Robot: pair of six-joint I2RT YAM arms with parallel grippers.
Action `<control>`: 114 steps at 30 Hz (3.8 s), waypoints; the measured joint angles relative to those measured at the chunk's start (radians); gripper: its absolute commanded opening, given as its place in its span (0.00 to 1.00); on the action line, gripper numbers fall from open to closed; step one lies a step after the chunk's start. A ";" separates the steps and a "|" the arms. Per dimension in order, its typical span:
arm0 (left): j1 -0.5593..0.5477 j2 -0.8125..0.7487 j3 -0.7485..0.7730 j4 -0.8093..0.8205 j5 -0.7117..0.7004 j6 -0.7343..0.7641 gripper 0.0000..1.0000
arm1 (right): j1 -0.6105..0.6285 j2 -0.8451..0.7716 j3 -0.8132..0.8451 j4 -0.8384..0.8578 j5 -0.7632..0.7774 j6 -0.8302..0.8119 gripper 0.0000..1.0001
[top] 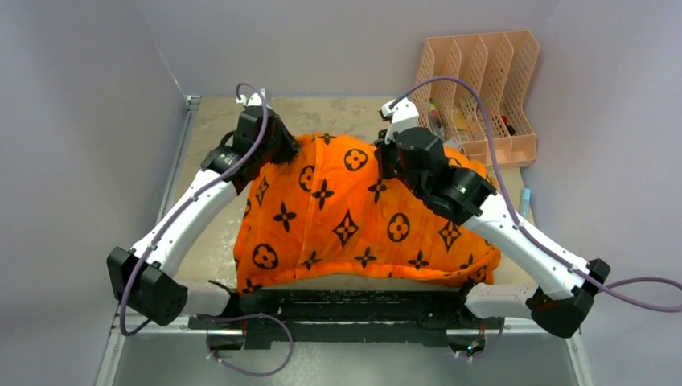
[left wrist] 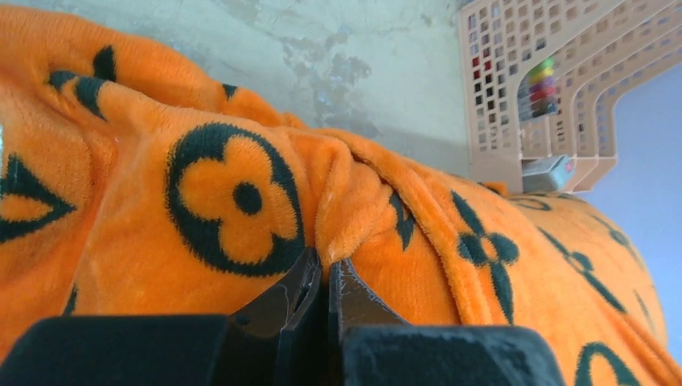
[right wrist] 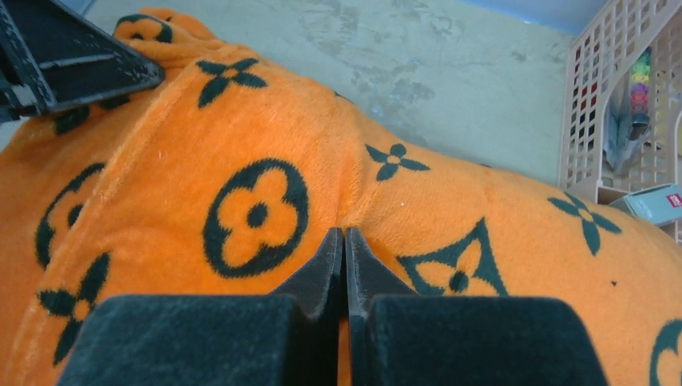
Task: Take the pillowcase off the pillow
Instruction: Turn over the pillow at the center of the board, then remove the pillow from the pillowcase.
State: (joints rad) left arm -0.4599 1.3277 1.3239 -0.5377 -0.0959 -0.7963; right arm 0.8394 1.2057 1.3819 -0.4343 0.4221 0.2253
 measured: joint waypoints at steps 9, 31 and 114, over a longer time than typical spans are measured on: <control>0.007 -0.153 -0.439 0.137 0.006 -0.048 0.00 | 0.000 0.132 0.023 -0.053 -0.048 -0.013 0.75; -0.125 -0.185 -0.480 0.237 -0.038 -0.136 0.21 | 0.041 0.149 0.088 -0.059 -0.517 0.155 0.75; -0.164 -0.354 -0.389 -0.375 -0.197 -0.111 0.58 | 0.222 0.200 0.050 -0.403 0.127 0.333 0.00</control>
State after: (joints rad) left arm -0.6239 0.9741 0.9344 -0.9127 -0.2932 -0.9073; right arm 1.0611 1.4059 1.4322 -0.8371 0.5495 0.5583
